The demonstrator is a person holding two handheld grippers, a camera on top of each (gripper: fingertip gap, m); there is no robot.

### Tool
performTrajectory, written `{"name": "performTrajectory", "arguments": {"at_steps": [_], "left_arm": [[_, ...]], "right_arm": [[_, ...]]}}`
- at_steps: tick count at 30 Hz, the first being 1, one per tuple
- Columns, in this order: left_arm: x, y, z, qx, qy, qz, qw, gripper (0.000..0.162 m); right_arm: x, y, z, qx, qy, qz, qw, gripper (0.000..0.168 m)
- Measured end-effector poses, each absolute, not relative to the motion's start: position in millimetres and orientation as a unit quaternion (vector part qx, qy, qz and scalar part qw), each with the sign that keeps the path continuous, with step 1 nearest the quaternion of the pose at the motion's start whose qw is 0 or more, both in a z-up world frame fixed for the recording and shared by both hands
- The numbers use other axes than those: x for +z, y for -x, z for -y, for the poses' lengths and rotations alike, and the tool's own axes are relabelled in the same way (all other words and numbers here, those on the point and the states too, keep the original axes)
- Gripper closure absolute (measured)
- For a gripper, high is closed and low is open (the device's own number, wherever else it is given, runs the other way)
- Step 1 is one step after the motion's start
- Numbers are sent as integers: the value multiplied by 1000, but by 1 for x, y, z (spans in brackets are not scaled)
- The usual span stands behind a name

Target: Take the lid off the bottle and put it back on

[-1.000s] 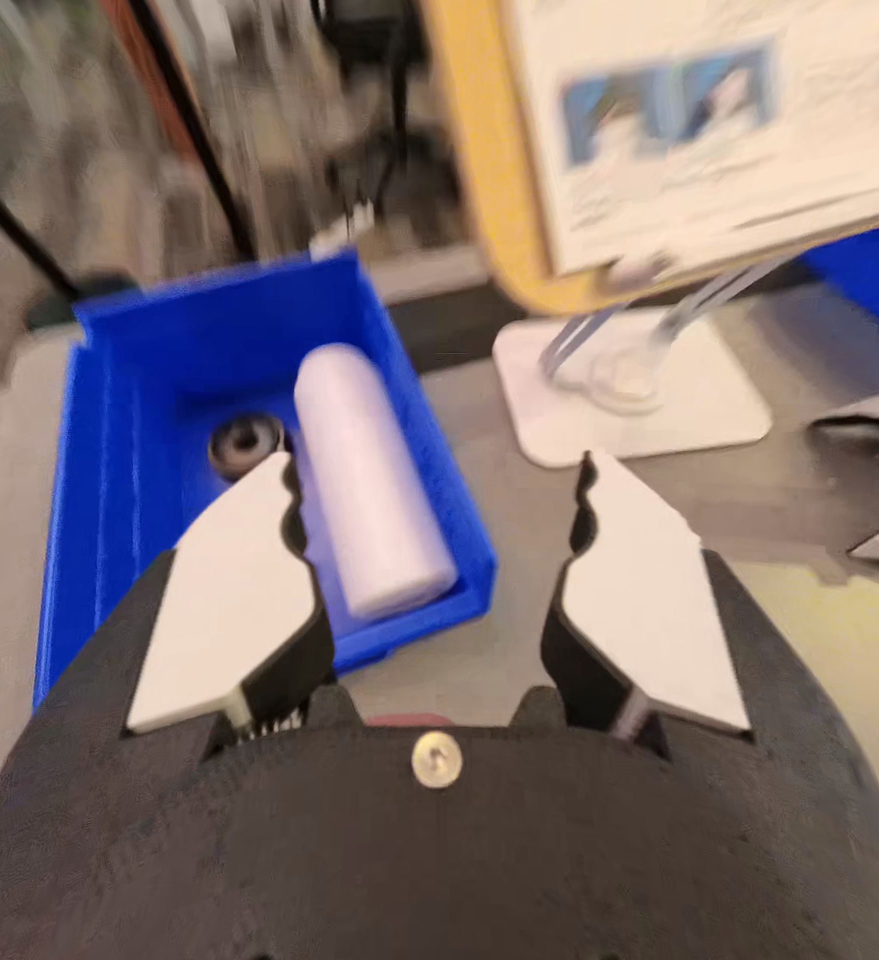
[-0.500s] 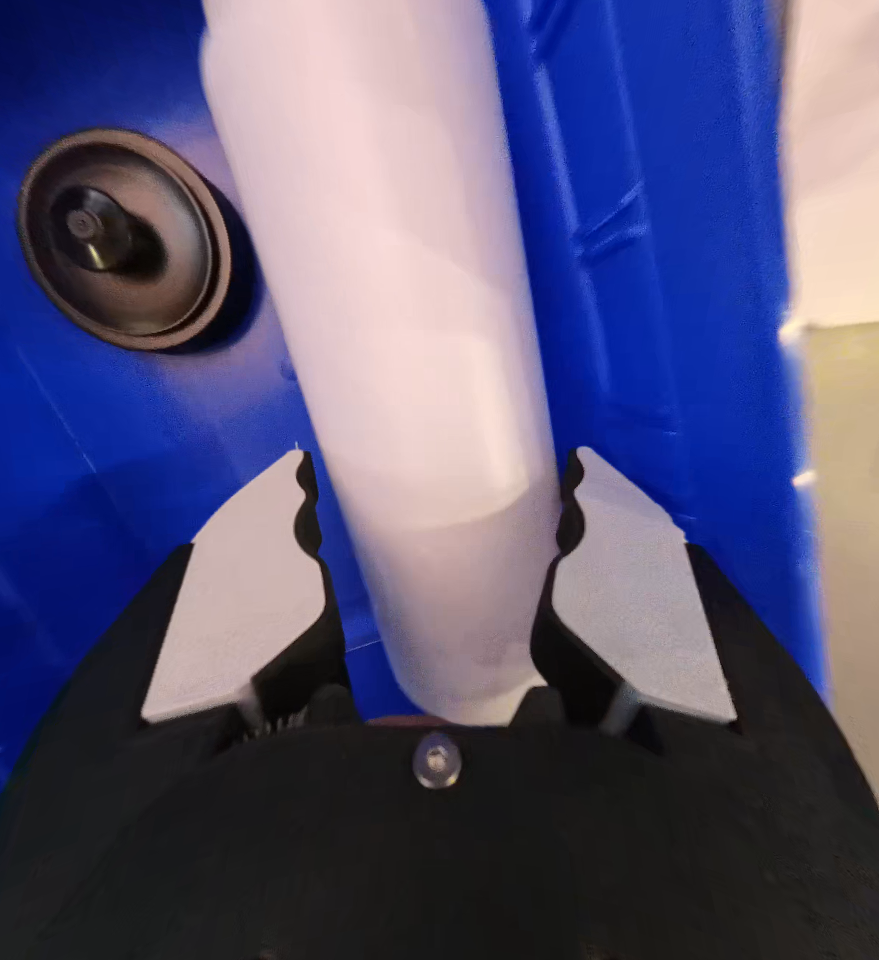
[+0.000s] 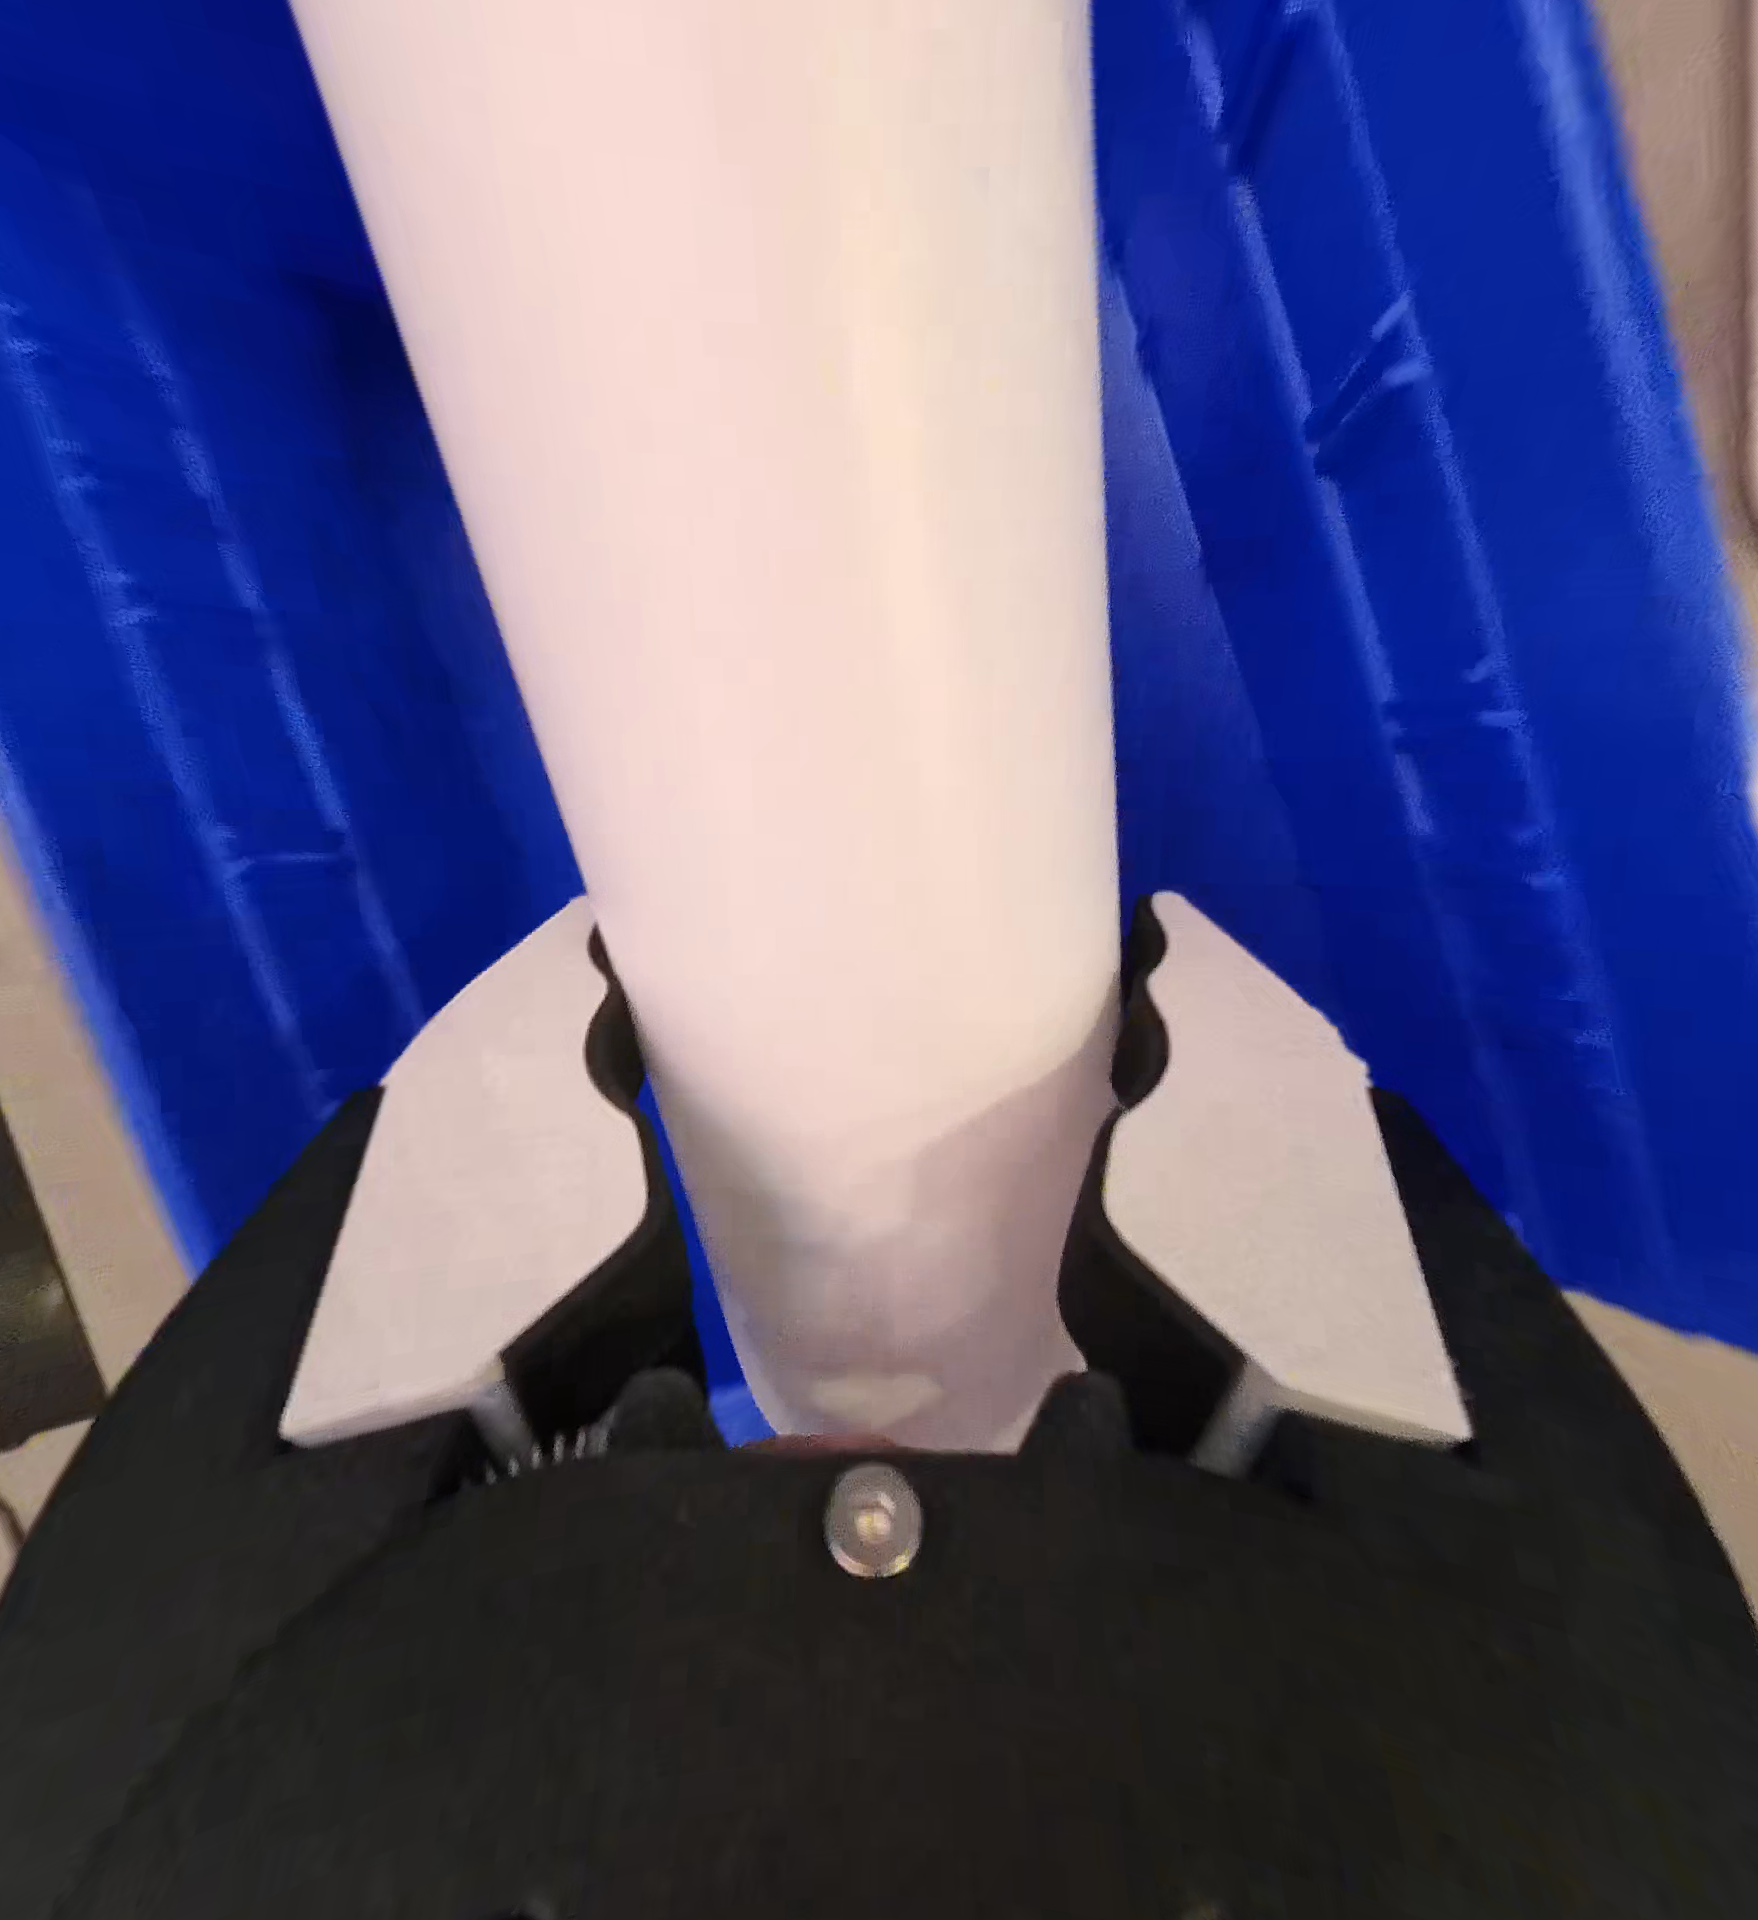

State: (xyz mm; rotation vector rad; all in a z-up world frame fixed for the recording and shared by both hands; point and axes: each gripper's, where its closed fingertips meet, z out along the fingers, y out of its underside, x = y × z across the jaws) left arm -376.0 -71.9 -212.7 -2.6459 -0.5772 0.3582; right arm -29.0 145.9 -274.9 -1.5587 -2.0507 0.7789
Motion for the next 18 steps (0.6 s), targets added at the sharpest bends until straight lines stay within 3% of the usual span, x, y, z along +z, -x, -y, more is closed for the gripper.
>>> {"name": "performTrajectory", "arguments": {"at_steps": [6,10,13,18], "left_arm": [[-125,332,83,150,870,160,441,72],[-78,243,66,128,798,47,586,72],[-78,163,33,62,761,-26,645,72],[-123,65,-31,-32,755,-105,647,72]], "right_arm": [[-268,29,-140,303,555,741,227,47],[-227,33,-112,413,515,714,234,49],[-180,32,-83,517,460,677,251,53],[-130,20,-50,629,385,628,248,55]]}}
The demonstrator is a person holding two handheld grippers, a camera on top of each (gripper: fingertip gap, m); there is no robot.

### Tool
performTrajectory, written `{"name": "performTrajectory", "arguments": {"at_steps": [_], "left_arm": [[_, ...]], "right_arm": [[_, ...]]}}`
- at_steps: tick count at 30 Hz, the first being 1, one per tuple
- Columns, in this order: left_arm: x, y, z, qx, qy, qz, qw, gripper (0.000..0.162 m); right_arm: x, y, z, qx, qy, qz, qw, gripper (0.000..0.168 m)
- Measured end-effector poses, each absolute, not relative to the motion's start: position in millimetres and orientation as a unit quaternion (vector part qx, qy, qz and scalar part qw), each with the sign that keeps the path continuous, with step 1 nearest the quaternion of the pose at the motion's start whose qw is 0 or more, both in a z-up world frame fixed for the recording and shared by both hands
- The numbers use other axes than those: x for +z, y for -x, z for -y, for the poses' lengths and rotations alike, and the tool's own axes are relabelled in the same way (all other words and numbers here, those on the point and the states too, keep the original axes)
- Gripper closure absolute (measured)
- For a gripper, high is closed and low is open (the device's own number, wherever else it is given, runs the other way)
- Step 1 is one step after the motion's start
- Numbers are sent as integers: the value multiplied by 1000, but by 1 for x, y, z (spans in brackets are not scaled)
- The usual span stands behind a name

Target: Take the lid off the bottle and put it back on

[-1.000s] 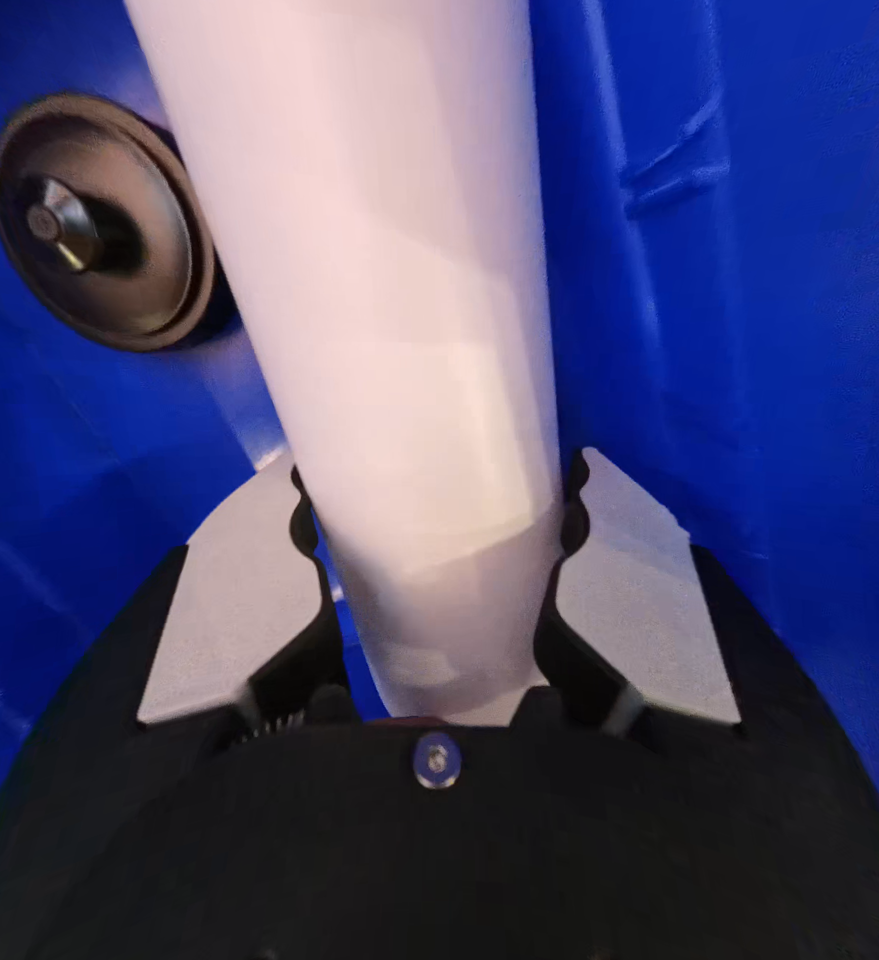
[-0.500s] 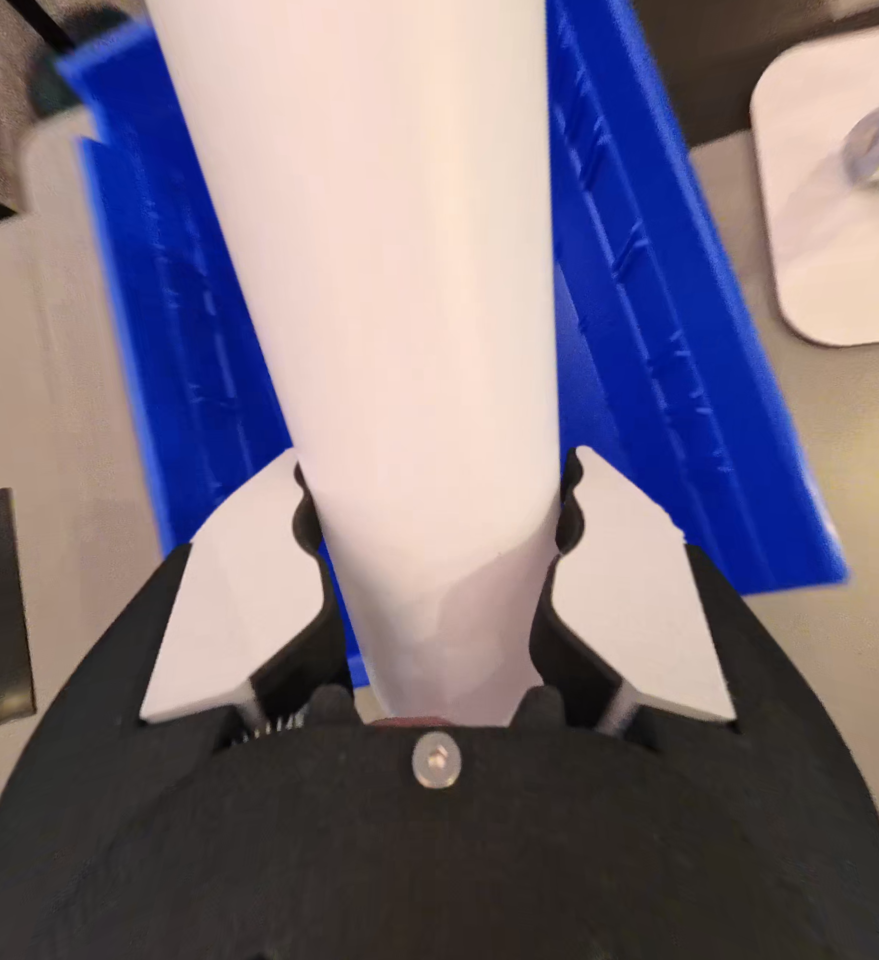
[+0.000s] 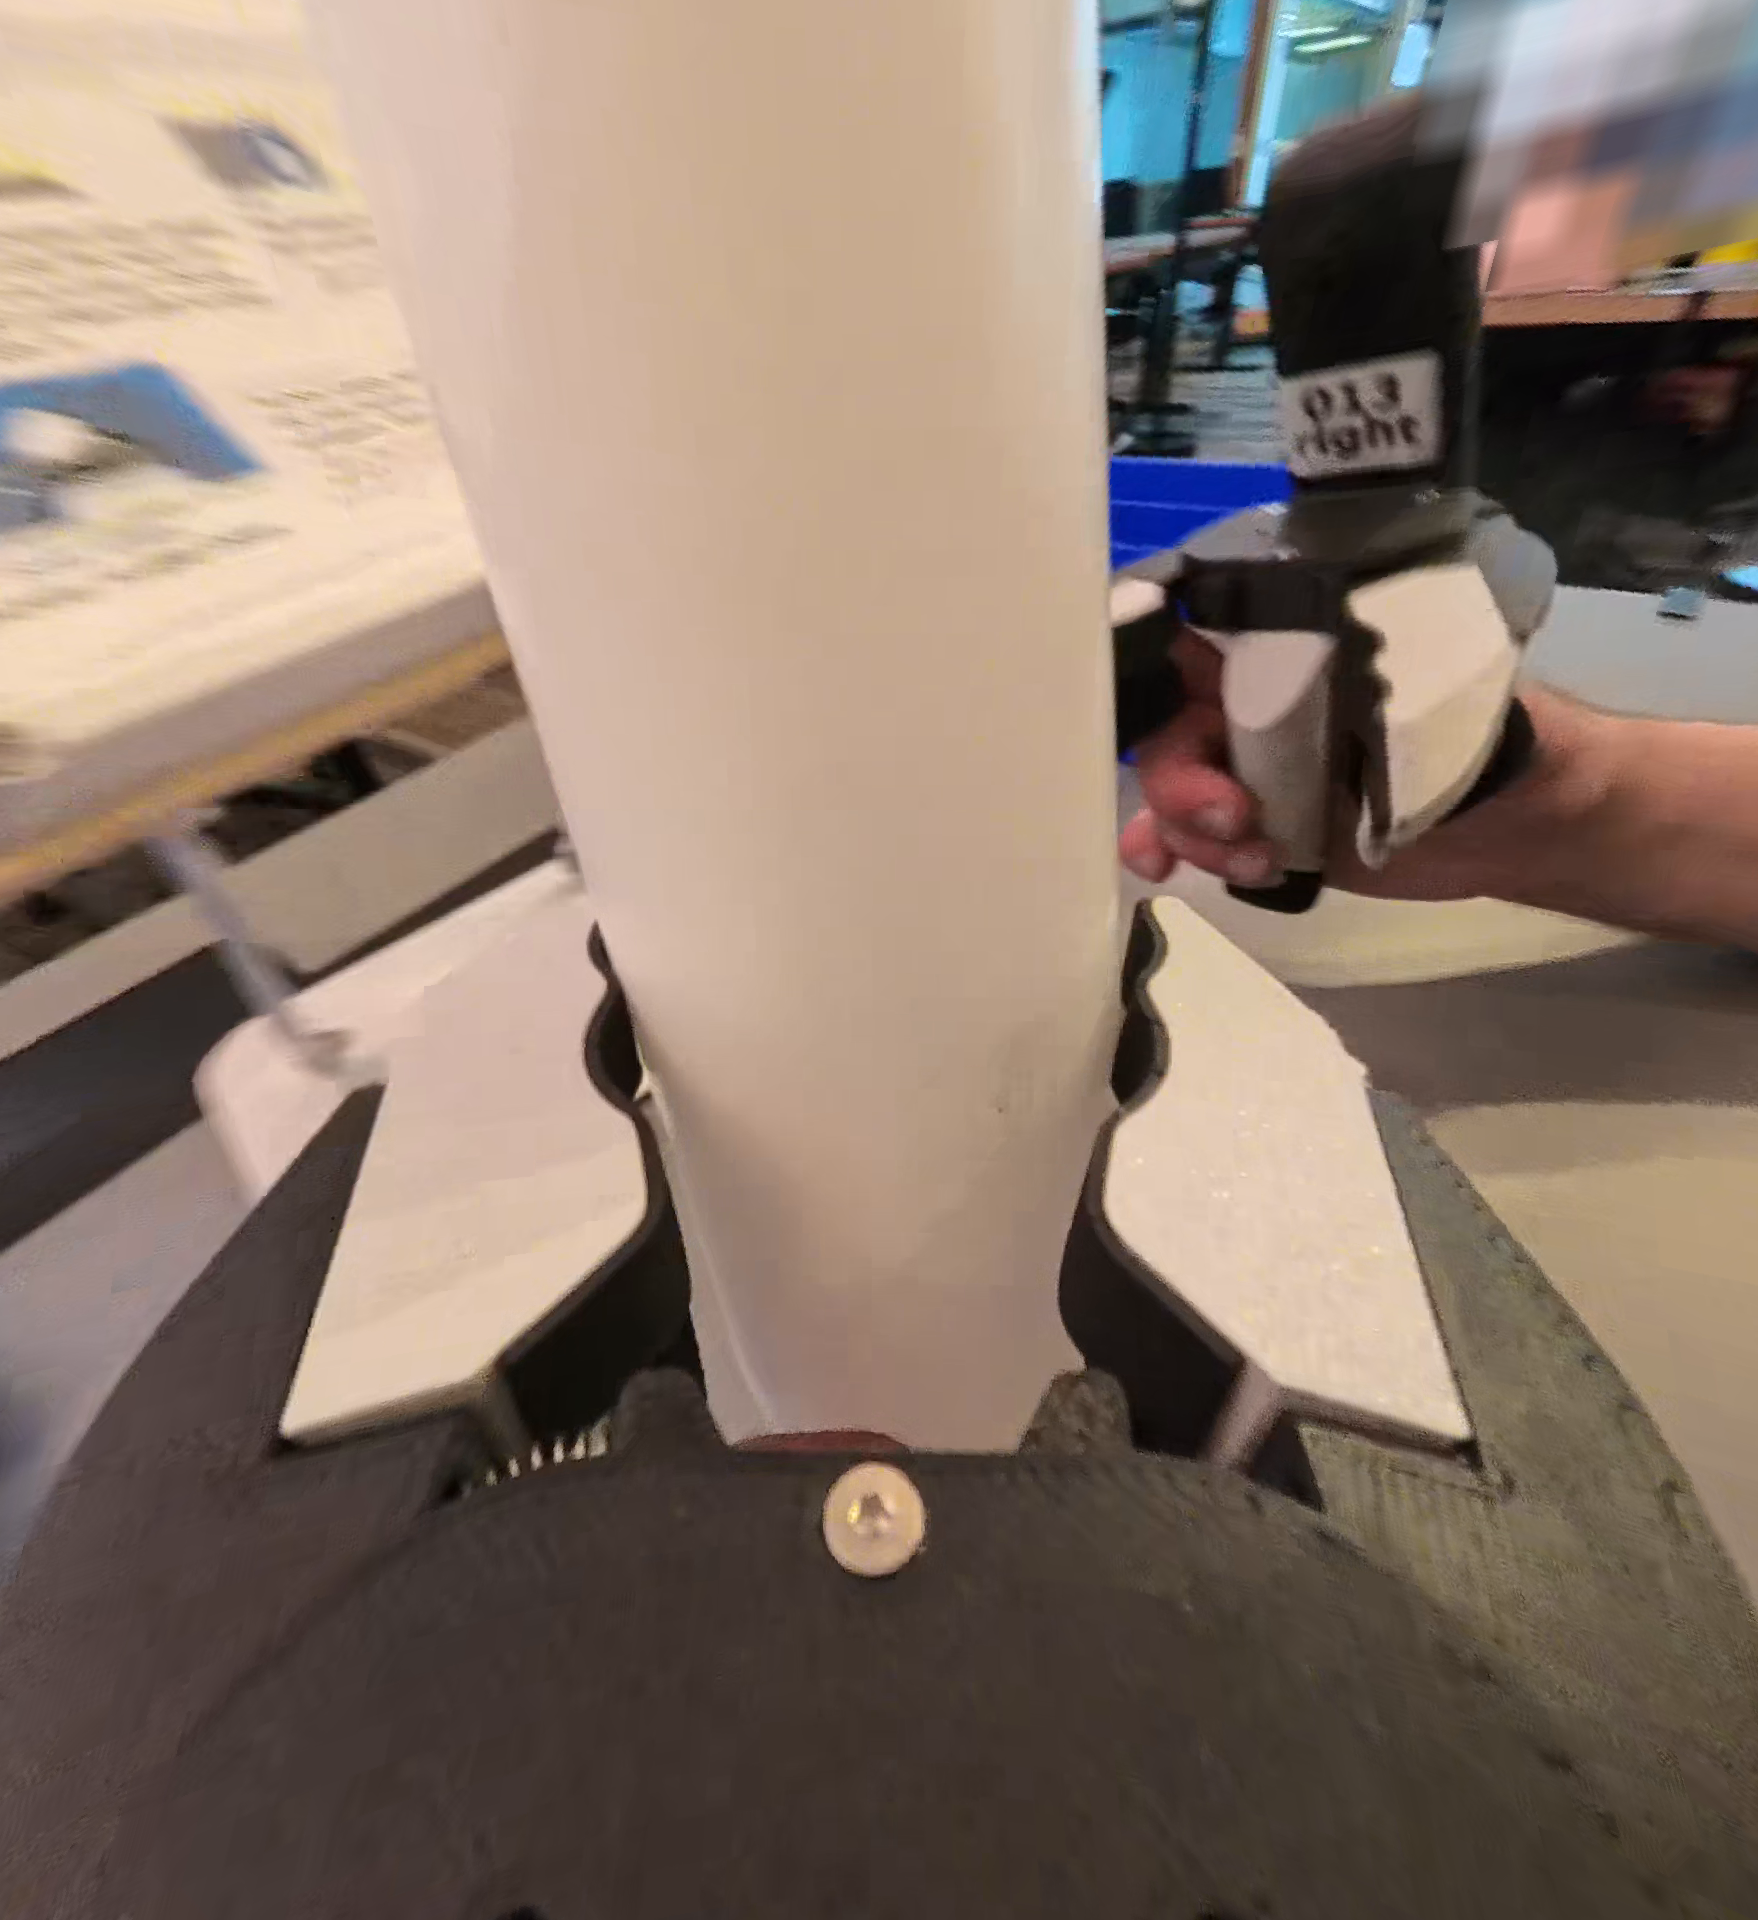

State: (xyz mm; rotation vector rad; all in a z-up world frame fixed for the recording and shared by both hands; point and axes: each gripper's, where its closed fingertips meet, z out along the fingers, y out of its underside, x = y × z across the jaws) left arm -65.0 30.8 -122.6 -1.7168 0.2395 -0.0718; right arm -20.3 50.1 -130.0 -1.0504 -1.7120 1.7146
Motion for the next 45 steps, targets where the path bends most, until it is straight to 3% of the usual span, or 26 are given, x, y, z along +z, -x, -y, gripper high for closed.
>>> {"name": "performTrajectory", "arguments": {"at_steps": [7,10,18,32,38,45], "left_arm": [[-171,-5,-78,-84,765,-175,614,72],[-183,-22,-84,-92,768,-196,602,71],[-190,-19,-77,-116,780,-183,587,70],[-93,161,8,176,794,-108,572,76],[-86,281,31,262,840,-47,473,71],[-175,401,38,259,933,-4,251,62]], "right_arm": [[-107,11,-55,696,364,577,224,57],[-116,12,-54,679,372,593,223,69],[-120,14,-49,606,371,645,282,69],[-151,18,-46,574,356,684,277,69],[-162,19,-45,580,354,686,261,65],[-170,21,-51,584,362,682,250,66]]}}
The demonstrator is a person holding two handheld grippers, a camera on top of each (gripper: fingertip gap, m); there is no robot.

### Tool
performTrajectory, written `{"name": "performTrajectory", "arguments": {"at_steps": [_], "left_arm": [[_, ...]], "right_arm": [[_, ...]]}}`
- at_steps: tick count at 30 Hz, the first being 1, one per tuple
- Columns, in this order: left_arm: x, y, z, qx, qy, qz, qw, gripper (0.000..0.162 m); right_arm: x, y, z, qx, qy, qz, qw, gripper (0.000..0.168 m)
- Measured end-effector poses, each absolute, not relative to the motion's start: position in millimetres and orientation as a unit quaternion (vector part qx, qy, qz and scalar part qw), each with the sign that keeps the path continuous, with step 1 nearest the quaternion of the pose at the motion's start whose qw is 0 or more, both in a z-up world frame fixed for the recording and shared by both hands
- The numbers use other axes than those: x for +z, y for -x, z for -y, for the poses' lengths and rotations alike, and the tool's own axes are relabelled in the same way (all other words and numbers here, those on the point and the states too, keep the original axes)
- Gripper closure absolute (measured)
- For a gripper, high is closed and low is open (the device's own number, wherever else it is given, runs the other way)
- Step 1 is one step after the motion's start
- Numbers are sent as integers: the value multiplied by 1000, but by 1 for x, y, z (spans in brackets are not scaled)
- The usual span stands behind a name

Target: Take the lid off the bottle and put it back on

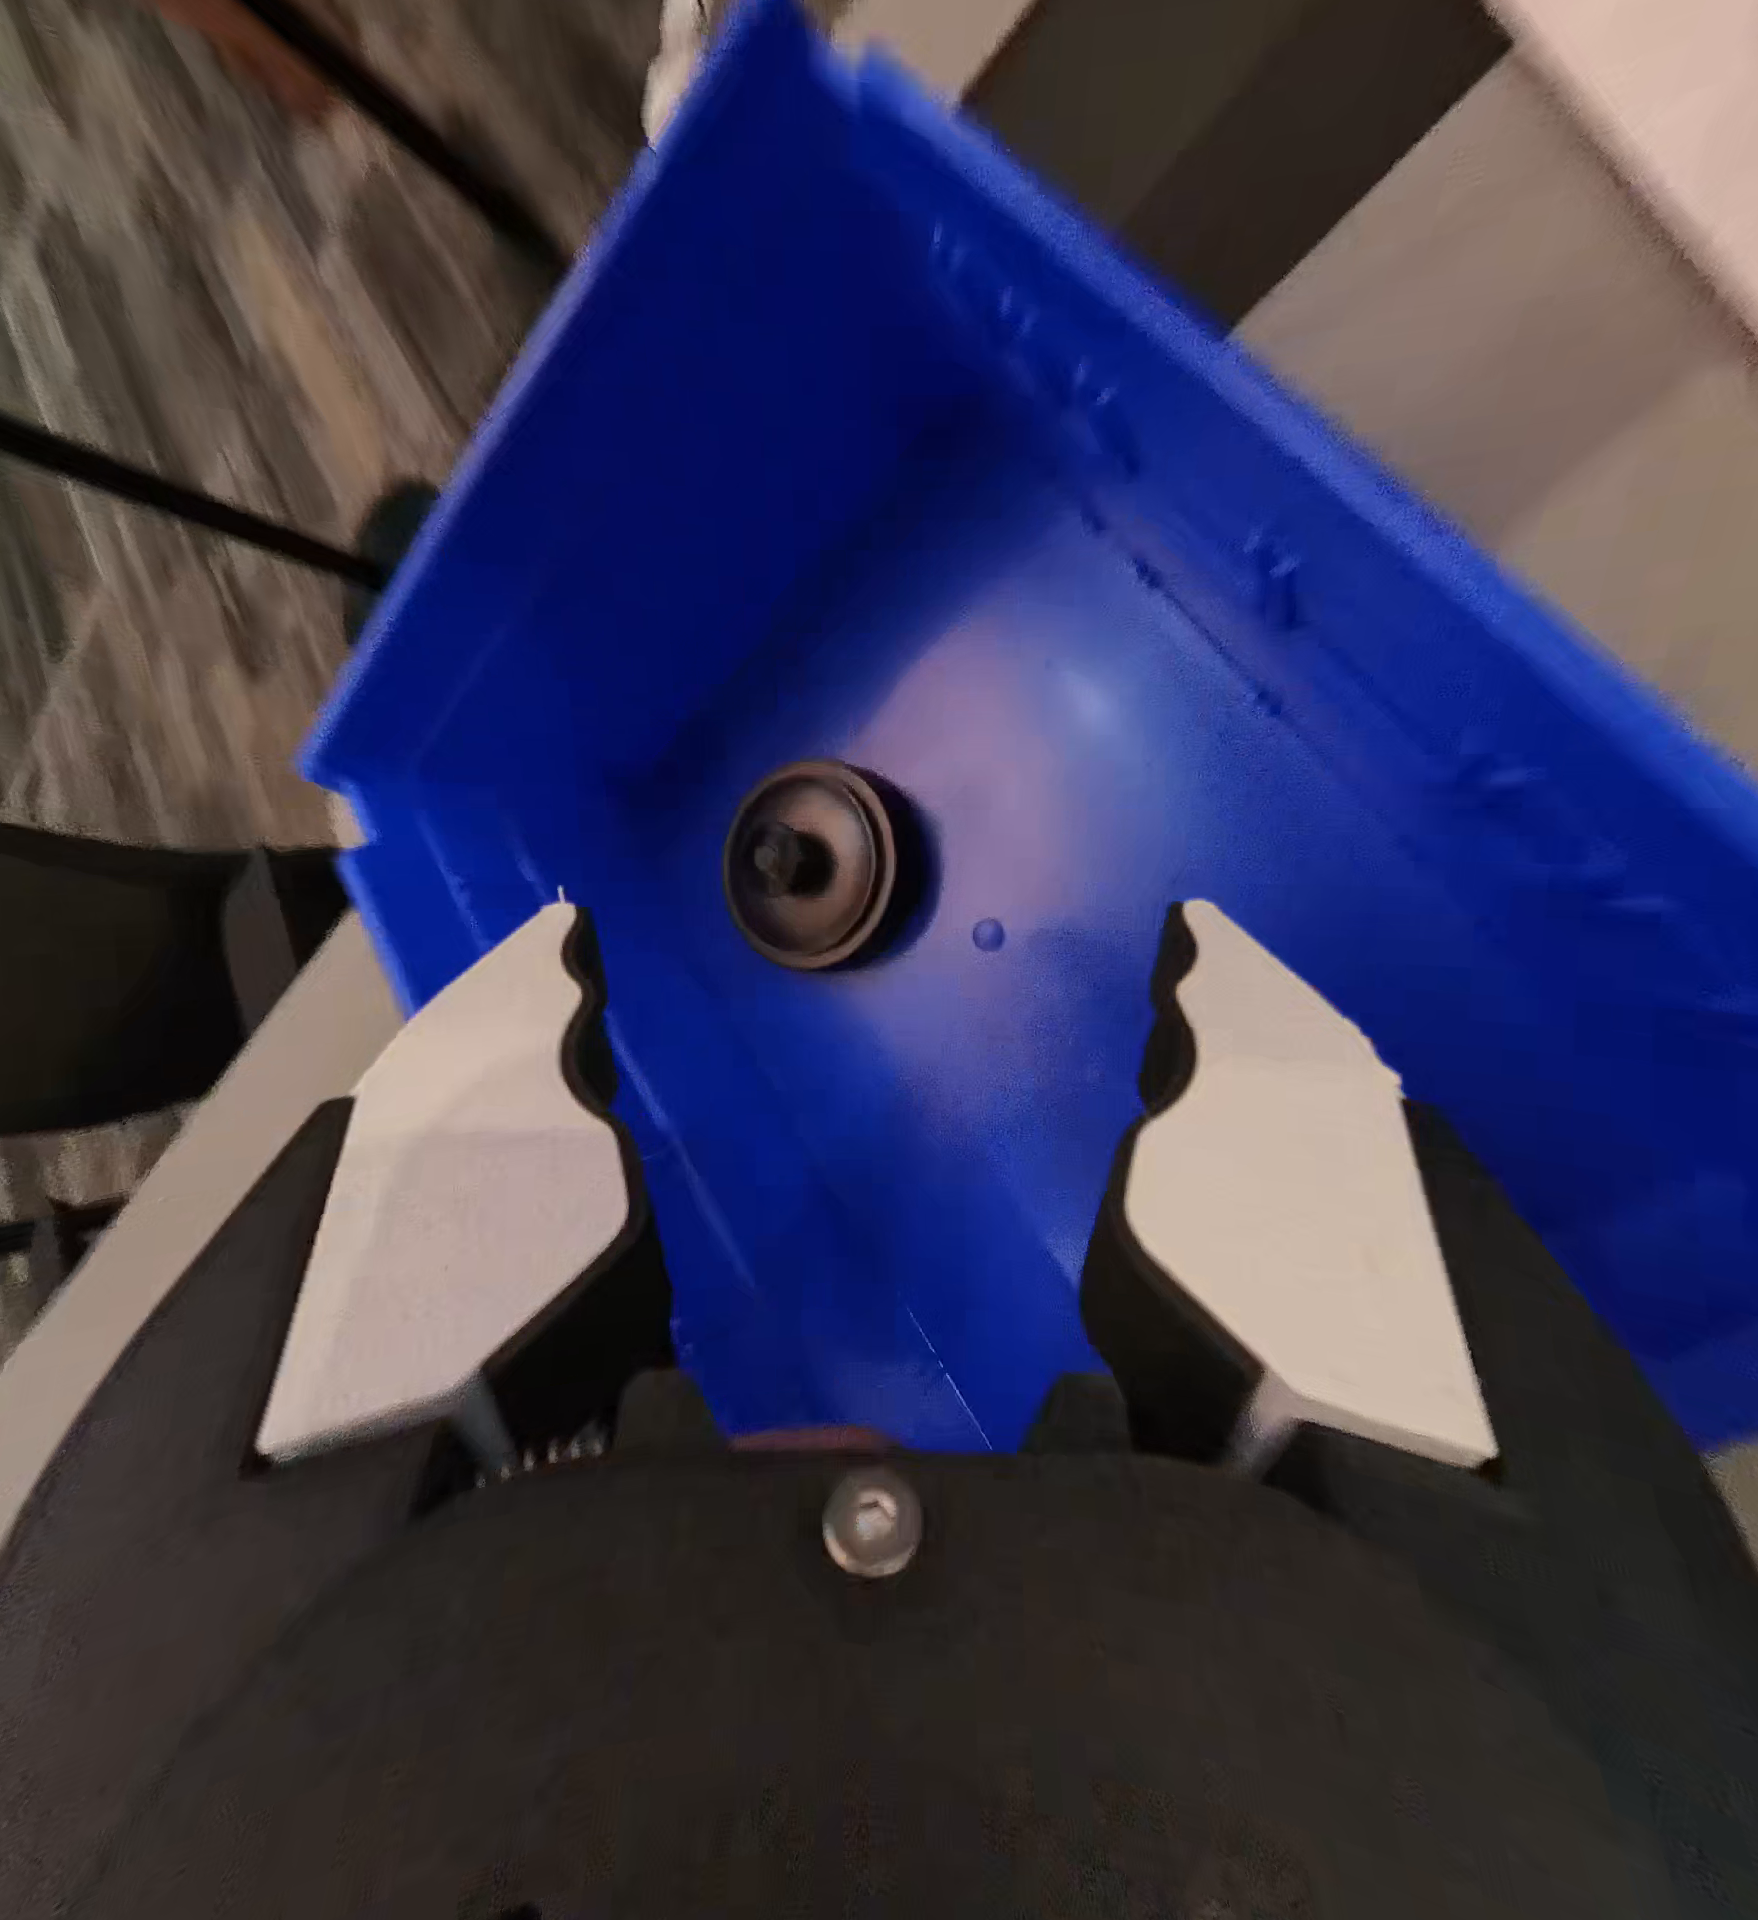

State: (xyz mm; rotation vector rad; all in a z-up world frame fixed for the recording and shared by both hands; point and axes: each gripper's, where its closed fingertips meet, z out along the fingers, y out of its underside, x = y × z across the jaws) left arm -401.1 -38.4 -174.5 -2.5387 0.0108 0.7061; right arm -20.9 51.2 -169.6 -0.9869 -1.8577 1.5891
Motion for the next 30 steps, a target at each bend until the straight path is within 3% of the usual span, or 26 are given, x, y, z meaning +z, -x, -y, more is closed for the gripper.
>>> {"name": "performTrajectory", "arguments": {"at_steps": [11,17,26,30], "left_arm": [[-258,462,32,152,974,135,104,62],[-269,454,28,24,967,223,122,88],[-245,439,23,74,965,163,191,89],[-195,408,28,119,955,108,248,89]], "right_arm": [[-181,23,-49,581,366,688,232,66],[-181,23,-50,584,368,686,230,66],[-178,22,-53,589,371,680,231,66],[-169,20,-58,598,368,668,248,50]]}}
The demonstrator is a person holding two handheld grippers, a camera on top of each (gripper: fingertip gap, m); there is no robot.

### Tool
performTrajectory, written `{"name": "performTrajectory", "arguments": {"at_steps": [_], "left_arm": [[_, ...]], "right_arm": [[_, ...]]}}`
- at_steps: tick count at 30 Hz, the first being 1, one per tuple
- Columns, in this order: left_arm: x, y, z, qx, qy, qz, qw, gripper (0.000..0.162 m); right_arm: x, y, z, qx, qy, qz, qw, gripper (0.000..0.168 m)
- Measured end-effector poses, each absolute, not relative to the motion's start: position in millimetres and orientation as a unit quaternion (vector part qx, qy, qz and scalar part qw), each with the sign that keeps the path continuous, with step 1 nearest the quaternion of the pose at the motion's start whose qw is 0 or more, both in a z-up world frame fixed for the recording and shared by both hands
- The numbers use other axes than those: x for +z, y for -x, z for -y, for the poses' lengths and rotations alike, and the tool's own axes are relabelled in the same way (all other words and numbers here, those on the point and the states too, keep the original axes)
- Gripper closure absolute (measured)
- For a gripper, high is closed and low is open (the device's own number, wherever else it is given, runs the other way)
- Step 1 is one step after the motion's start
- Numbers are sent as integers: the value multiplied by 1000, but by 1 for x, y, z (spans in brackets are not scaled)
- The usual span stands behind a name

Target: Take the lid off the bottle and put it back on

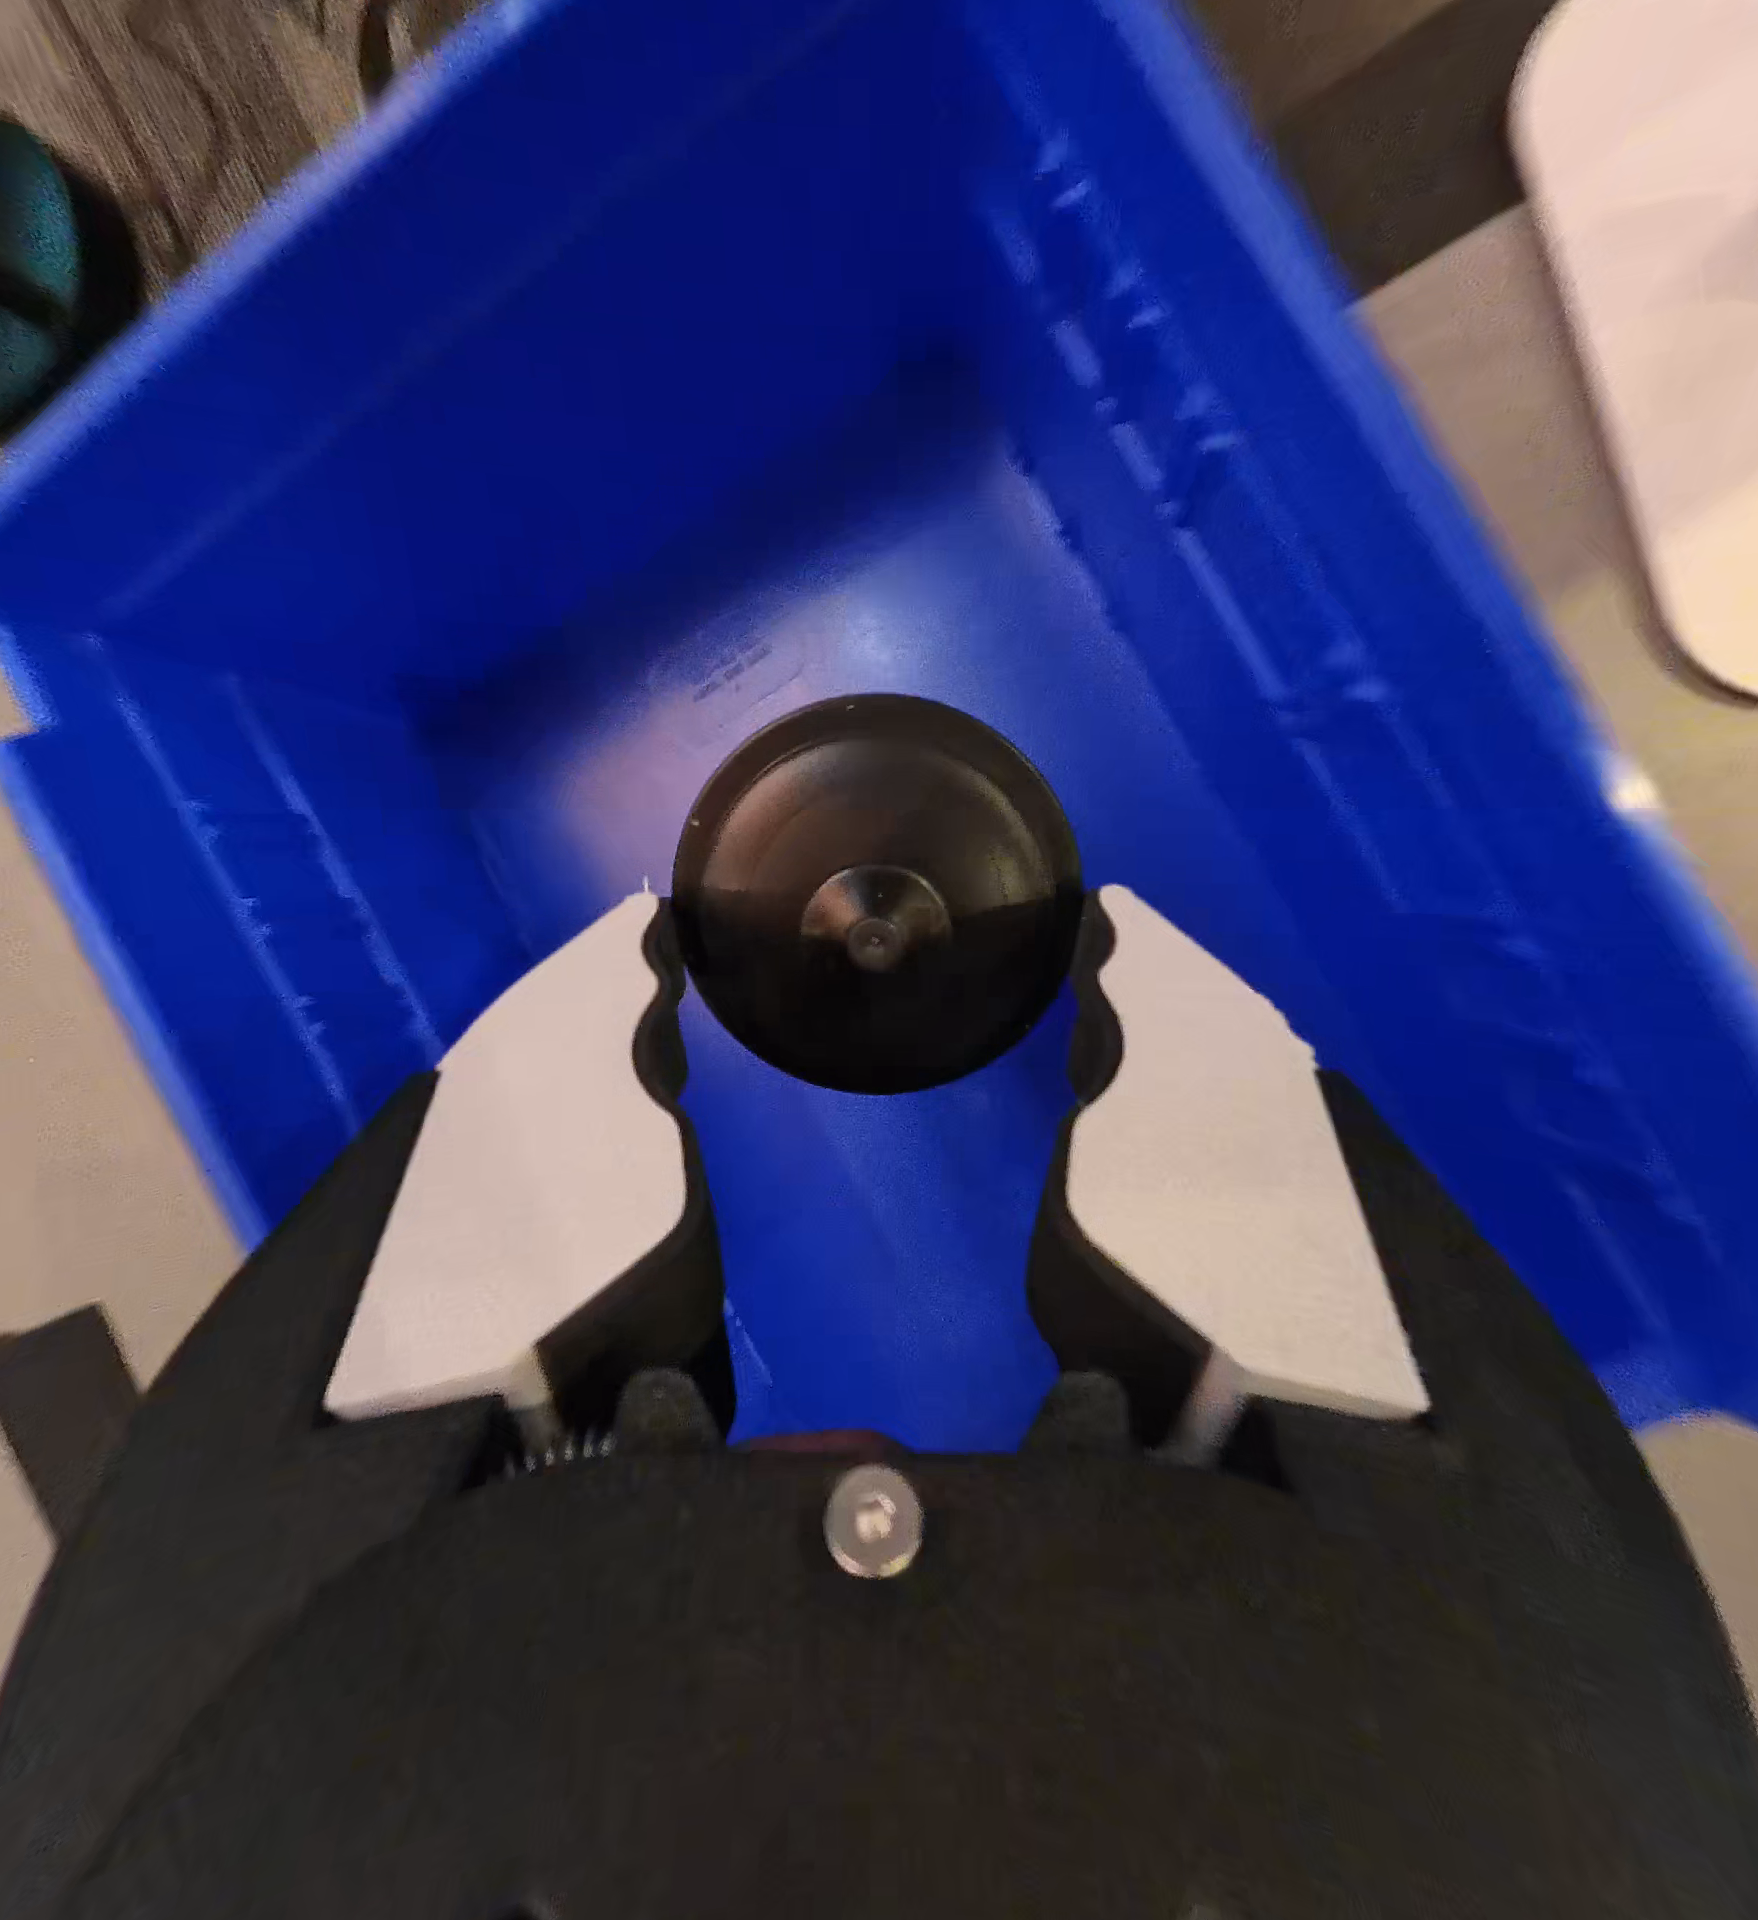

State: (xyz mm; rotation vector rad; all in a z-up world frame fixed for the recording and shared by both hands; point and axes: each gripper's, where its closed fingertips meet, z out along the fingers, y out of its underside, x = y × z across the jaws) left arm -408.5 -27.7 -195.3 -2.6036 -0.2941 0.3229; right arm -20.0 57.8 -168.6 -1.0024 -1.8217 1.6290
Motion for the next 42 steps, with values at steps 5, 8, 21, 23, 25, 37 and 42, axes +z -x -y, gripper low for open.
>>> {"name": "performTrajectory", "arguments": {"at_steps": [5,8,21,23,25,37,42], "left_arm": [[-137,358,36,171,937,27,302,90],[-110,322,37,201,922,-25,331,90],[-11,131,15,359,778,-256,447,90],[-5,93,8,365,753,-289,464,90],[0,62,1,383,728,-316,473,90],[2,-15,-18,369,679,-374,513,90],[17,-29,-12,365,642,-381,557,85]], "right_arm": [[-154,14,-66,613,364,652,258,44],[-145,9,-68,606,358,655,275,41],[3,-26,-29,562,353,617,424,88],[7,-19,-15,592,369,604,385,89],[10,-14,-3,631,380,589,331,90],[9,-24,21,698,344,594,203,138],[25,-39,23,758,302,559,151,138]]}}
